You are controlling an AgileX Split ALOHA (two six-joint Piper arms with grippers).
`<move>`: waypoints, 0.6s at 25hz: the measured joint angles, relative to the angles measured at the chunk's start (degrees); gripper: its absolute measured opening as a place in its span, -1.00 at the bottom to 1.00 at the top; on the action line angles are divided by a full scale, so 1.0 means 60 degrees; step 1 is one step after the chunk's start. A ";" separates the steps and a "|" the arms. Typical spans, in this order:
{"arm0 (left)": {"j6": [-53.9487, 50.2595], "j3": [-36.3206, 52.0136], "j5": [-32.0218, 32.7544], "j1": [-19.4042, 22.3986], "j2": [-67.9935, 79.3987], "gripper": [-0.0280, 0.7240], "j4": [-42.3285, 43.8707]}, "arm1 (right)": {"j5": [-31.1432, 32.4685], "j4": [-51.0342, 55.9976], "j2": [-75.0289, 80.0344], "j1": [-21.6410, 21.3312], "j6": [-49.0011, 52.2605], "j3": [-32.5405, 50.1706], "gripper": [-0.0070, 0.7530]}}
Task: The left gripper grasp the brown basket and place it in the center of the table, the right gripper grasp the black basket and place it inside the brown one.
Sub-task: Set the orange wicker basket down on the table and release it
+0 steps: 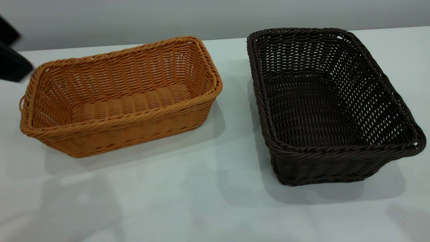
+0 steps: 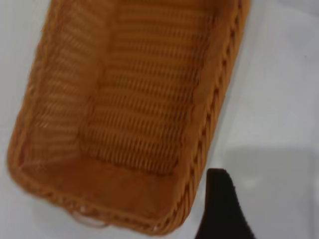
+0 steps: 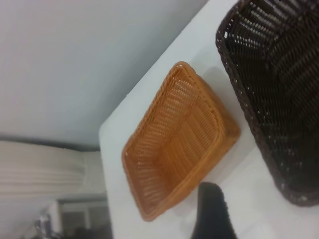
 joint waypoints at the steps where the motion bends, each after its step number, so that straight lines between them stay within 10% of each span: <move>1: 0.0013 0.0000 -0.0098 -0.0092 0.0264 0.14 0.0000 | -0.0036 0.0025 0.0057 0.0000 0.0236 0.0000 0.19; 15: 0.0005 -0.0057 -0.1893 -0.0331 0.3262 0.14 0.0219 | -0.0485 -0.0816 0.0767 0.0000 0.3360 0.0000 0.19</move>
